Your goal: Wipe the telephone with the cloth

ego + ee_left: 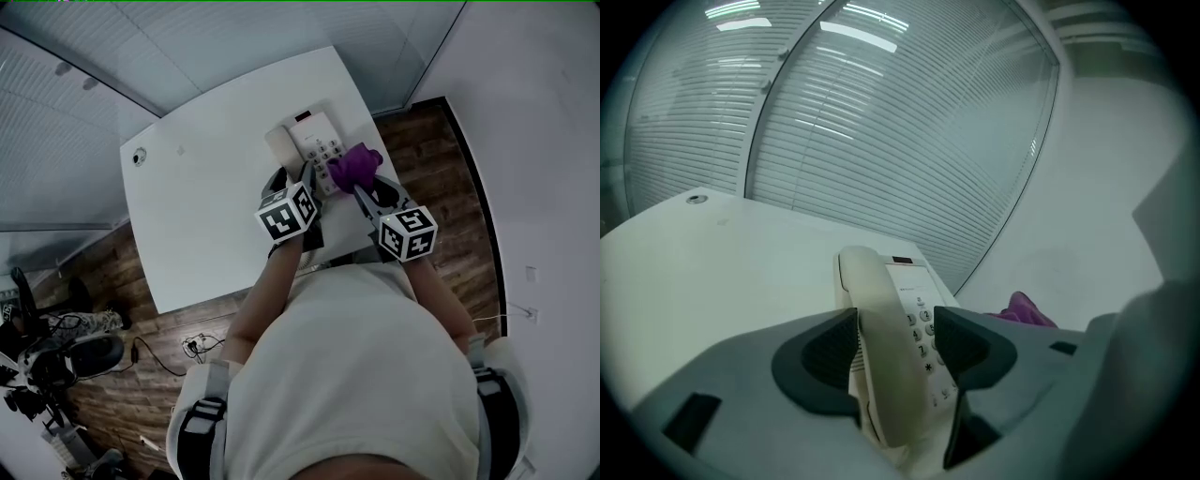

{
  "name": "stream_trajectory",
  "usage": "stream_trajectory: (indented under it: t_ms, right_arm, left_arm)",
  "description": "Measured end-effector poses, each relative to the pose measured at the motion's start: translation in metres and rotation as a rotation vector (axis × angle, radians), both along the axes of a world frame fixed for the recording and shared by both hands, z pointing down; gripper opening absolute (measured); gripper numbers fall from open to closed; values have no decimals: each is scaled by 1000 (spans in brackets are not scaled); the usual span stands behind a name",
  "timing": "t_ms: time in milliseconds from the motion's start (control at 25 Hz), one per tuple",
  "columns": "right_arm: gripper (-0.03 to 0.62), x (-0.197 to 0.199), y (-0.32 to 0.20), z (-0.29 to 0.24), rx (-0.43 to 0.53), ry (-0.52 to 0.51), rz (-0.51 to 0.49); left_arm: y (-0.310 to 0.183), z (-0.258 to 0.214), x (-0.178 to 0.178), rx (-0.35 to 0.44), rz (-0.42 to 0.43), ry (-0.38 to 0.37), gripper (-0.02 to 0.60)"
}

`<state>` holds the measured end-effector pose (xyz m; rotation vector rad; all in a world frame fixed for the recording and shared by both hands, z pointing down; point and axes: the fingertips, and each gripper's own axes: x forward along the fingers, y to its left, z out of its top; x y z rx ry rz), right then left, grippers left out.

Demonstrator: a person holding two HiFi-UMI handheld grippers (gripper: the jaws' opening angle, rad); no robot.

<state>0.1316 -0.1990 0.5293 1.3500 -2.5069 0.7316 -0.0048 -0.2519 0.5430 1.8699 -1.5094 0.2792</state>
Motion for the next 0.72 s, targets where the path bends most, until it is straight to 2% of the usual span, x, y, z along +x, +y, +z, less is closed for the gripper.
stream_trajectory:
  t_ms: [400,720]
  right_arm:
    - [135,8,-17,6,-16,-8,-17]
    - [135,12,-21,11,-24,-11,-38]
  left_arm:
    - [-24,14,-6,-17,-82,-145,250]
    - [-32,23,-12,-35,-165,-212,249]
